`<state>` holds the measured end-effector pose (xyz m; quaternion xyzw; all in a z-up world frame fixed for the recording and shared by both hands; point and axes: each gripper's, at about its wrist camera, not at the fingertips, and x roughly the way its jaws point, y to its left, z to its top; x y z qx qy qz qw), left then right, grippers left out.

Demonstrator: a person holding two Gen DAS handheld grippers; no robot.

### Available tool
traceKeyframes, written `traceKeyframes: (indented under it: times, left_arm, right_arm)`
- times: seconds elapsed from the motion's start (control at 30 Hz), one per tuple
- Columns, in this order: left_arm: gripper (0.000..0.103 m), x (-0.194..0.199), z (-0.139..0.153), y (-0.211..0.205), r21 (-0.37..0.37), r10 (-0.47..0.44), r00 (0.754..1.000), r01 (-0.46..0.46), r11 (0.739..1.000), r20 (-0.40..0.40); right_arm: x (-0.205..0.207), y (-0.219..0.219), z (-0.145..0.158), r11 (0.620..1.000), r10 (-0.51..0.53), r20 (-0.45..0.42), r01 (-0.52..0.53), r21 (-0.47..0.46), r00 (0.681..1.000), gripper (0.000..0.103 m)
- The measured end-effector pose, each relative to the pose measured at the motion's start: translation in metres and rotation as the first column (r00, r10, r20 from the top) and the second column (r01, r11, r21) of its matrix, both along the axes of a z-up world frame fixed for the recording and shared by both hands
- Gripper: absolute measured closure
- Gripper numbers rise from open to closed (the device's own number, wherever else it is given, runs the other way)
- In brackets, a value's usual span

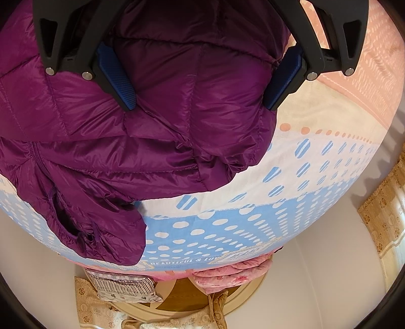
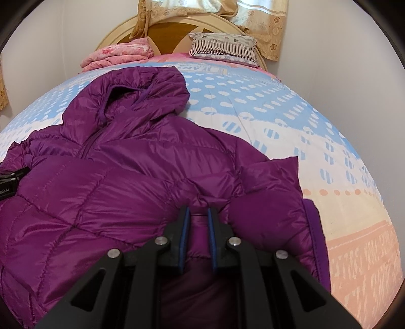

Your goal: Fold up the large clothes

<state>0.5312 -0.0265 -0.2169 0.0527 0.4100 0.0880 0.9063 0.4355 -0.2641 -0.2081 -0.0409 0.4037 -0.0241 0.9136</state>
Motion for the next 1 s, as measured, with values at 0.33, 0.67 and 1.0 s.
traceKeyframes:
  times: [0.33, 0.67, 1.0]
  left_arm:
    - [0.002, 0.009, 0.053, 0.011, -0.06, -0.104, 0.993, 0.107, 0.992, 0.049]
    - [0.002, 0.164, 0.084, 0.005, -0.24, -0.11, 0.993, 0.115, 0.964, 0.034]
    - [0.002, 0.233, 0.05, -0.04, -0.194, -0.206, 0.978, 0.198, 0.961, -0.019]
  right_arm:
    - [0.009, -0.009, 0.016, 0.995, 0.055, -0.068, -0.049, 0.089, 0.996, 0.074]
    - [0.143, -0.032, 0.074, 0.976, 0.086, 0.049, -0.094, 0.198, 0.995, 0.014]
    - [0.245, -0.022, 0.038, 0.973, 0.132, -0.048, -0.12, 0.199, 0.99, 0.014]
